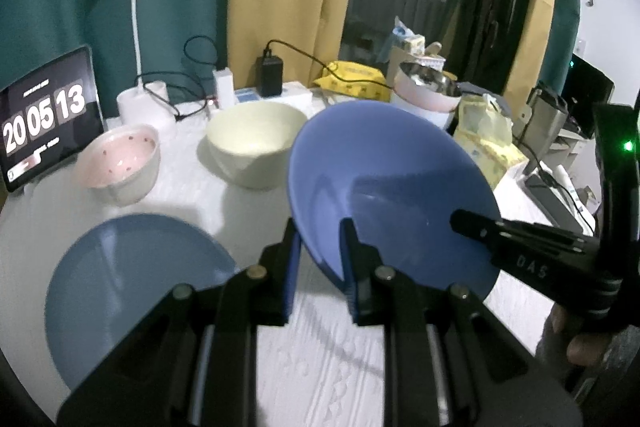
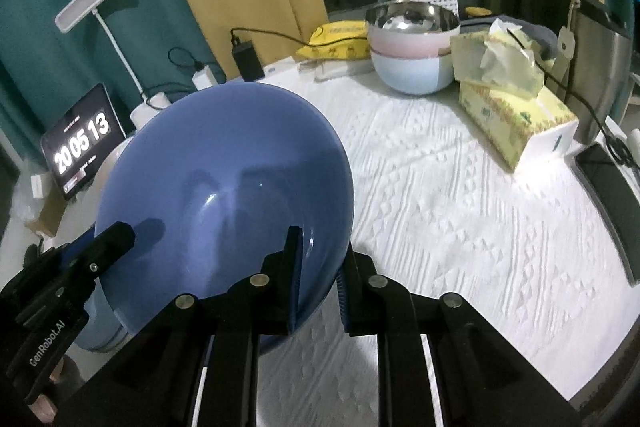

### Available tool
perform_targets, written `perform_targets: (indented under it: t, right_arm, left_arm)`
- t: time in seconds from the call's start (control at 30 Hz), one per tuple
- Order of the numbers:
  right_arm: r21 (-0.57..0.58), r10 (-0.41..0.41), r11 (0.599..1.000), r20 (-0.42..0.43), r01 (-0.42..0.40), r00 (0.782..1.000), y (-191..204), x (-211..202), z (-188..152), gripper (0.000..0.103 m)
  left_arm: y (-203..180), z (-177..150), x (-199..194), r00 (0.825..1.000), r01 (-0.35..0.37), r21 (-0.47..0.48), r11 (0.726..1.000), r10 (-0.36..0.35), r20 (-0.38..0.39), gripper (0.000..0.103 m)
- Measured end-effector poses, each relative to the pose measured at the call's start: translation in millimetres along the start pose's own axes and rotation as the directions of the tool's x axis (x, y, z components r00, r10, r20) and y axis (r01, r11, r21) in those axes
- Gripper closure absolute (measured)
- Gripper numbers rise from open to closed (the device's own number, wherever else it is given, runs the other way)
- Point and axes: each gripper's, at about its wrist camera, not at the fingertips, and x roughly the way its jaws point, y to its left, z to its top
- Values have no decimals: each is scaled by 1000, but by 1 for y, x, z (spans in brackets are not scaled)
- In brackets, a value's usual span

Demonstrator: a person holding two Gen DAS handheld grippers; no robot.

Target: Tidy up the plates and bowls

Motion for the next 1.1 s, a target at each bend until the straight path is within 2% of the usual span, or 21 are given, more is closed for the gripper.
perform_targets:
  t: [0.33,0.43,0.67,0.8,0.97,1.03,1.07,1.1]
  right_arm:
    - [0,5,1000,-57,-5,998,11,0,-13,85]
    - [-2,1,1000,-77,-1,997,15,-1,-15,81]
    - [-6,3,1000,-108,-4,994,23,-2,-21,77]
    - [-9,3,1000,-105,-4,995,27,-4,-22,67]
    - [-1,-1,1000,-97,1,995,27,-8,-22,66]
    - [-1,4,1000,-98,-4,995,27,-8,-21,57]
    - [-4,4,1000,-86,-4,996,27,-9,-21,48]
    - [-8,1,1000,-74,-2,997,28,-9,-21,43]
  left_arm:
    - [10,-16,-6,1000,-5,-18,1000,4,-26,83]
    - [11,-18,-9,999,-2,-18,1000,1,-32,83]
    - [17,-26,-15,999,4,-31,1000,-6,-47,83]
    - [17,-29,-15,998,7,-21,1000,-8,-57,82]
    - [15,-31,-13,997,9,-12,1000,-10,-77,81]
    - [15,-31,-13,997,8,-11,1000,-9,-75,81]
    - [15,-31,-14,997,7,-10,1000,-8,-73,81]
    - [15,-31,-13,997,3,-7,1000,-3,-72,81]
